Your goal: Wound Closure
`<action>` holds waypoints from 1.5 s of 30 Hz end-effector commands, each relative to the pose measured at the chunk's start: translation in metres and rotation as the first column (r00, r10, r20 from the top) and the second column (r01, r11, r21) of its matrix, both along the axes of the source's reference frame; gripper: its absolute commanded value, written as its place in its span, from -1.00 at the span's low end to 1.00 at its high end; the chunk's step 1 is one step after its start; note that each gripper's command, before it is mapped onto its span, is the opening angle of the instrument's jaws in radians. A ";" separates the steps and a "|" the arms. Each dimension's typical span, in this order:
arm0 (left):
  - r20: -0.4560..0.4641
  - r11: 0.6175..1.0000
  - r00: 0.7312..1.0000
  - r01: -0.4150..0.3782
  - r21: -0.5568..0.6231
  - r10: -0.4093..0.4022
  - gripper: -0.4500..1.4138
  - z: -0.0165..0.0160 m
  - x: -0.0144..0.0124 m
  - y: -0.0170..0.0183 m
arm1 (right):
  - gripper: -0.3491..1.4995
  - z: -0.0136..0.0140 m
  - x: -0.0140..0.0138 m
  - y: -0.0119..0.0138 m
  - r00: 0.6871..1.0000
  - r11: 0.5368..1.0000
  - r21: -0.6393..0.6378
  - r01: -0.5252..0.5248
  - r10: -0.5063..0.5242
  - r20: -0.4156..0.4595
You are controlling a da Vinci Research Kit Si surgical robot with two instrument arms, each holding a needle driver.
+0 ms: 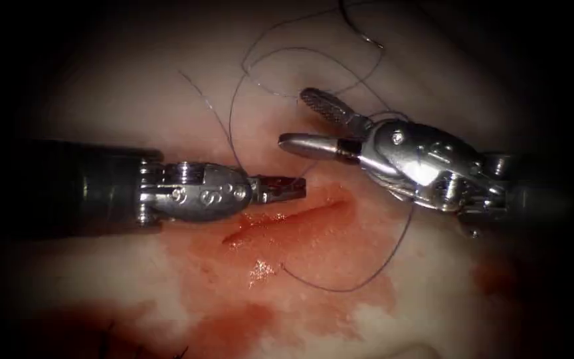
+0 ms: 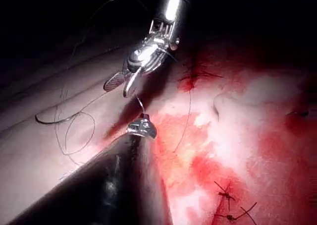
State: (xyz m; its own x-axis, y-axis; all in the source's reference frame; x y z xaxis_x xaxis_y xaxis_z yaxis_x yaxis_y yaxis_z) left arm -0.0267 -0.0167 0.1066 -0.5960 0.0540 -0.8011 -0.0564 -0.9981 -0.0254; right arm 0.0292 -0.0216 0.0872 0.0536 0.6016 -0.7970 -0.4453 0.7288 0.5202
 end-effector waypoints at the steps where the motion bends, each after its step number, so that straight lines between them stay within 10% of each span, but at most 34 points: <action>1: 0.000 1.000 1.000 -0.002 -0.002 0.002 -1.00 0.0005 -0.0005 0.0000 | 0.14 0.0003 0.0008 0.0002 1.000 1.000 -0.004 0.004 -0.004 -0.001; 13: -0.001 1.000 1.000 -0.022 -0.018 0.022 -1.00 -0.0041 0.0000 0.0006 | 0.07 0.0034 0.0013 -0.0020 0.982 0.990 0.026 0.142 -0.144 0.120; 29: -0.039 0.997 0.999 0.009 -0.071 -0.011 -1.00 -0.0074 0.0021 0.0068 | -0.06 0.0047 0.0038 -0.0058 0.934 0.935 0.057 0.351 -0.353 0.046; 45: -0.048 0.996 0.999 -0.001 -0.089 -0.003 -1.00 -0.0009 0.0009 0.0084 | -0.13 0.0034 0.0049 -0.0070 0.905 0.904 0.045 0.425 -0.423 -0.054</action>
State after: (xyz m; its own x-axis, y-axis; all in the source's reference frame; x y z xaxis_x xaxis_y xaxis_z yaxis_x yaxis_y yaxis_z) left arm -0.0252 -0.0084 0.1056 -0.6354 -0.0163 -0.7720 -0.0537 -0.9964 0.0652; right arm 0.0334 -0.0287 0.0904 0.2803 0.5722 -0.7707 -0.0736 0.8133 0.5771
